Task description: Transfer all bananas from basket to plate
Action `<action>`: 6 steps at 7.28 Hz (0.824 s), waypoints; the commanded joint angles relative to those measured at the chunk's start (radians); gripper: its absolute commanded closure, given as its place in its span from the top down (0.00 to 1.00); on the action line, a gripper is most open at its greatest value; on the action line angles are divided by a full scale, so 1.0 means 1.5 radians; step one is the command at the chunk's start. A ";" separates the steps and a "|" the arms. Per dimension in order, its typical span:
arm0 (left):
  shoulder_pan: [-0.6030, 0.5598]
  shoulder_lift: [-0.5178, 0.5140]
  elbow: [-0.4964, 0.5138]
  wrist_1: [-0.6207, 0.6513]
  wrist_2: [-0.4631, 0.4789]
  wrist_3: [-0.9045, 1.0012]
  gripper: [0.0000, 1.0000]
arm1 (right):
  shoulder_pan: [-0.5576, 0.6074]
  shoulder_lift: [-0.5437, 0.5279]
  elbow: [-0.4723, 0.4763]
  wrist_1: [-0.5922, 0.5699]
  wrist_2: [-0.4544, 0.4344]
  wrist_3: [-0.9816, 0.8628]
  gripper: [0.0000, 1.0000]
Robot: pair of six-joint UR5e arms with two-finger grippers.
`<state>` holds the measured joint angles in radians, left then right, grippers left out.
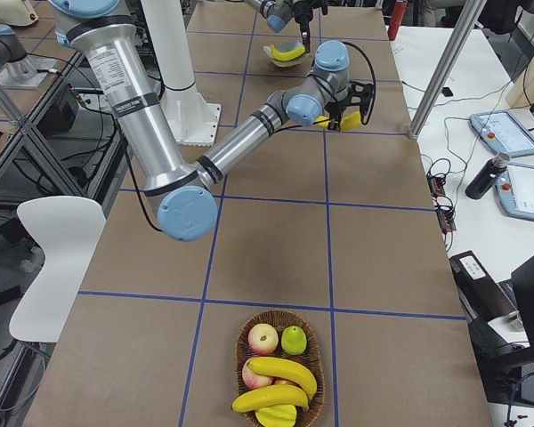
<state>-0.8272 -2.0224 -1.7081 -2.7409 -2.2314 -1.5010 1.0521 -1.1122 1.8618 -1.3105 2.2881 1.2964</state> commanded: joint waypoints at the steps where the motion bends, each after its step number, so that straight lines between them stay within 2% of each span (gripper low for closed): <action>1: 0.057 -0.031 -0.003 -0.007 0.025 0.000 1.00 | -0.085 0.064 0.000 0.024 -0.023 0.062 0.00; 4: 0.074 -0.031 0.002 -0.007 0.025 0.001 1.00 | -0.173 0.070 0.005 0.100 -0.042 0.079 0.00; 6: 0.088 -0.030 0.003 -0.008 0.024 0.000 1.00 | -0.245 0.096 0.006 0.117 -0.122 0.106 0.00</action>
<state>-0.7083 -2.0689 -1.7059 -2.7531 -2.1942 -1.5014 0.7525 -0.9921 1.8702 -1.1513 2.1774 1.4358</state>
